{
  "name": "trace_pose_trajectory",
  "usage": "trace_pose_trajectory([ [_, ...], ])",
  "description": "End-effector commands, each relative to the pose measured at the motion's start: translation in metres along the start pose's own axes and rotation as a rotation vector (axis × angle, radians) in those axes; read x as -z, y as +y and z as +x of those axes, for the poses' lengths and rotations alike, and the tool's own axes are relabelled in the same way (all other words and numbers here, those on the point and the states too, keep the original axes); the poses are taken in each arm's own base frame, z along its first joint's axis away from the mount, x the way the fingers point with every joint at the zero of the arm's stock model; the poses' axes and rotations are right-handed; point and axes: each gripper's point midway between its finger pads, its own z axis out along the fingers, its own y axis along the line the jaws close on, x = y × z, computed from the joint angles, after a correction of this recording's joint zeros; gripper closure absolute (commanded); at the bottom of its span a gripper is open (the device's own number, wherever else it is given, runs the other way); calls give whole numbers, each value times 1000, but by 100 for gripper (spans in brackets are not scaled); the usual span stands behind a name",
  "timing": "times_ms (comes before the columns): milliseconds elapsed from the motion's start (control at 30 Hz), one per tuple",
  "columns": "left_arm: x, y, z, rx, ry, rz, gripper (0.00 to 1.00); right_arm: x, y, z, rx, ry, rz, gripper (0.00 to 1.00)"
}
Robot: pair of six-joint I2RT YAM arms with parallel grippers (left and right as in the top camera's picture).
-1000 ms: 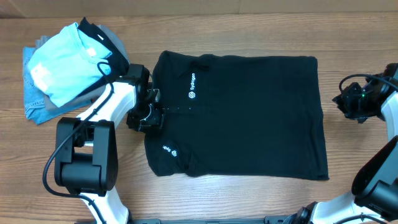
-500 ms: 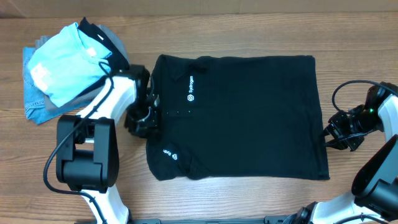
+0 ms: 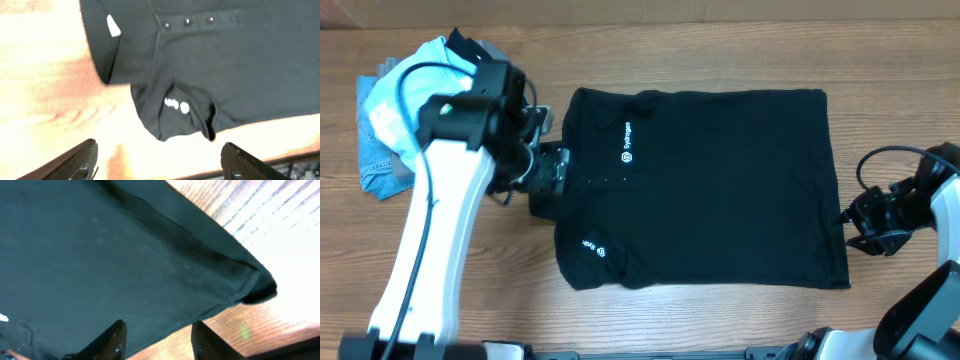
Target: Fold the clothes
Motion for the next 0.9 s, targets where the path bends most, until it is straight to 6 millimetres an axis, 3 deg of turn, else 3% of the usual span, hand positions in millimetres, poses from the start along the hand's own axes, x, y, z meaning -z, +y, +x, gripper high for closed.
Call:
trace_pose_trajectory([
  [0, -1, 1, 16, 54, 25, -12, 16, -17, -11, 9, -52, 24, 16, 53],
  [433, -100, 6, 72, 170, 233, 50, 14, -83, -52, 32, -287, 52, 84, 41],
  [600, -114, 10, 83, 174, 256, 46, 13, -95, -76, 32, -346, 19, 130, 37],
  [733, -116, 10, 79, 172, 242, 49, 11, -97, -77, 21, -338, -23, 103, 45],
  [867, -116, 10, 79, 172, 242, 48, 11, -92, -74, 14, -258, -34, 91, 44],
])
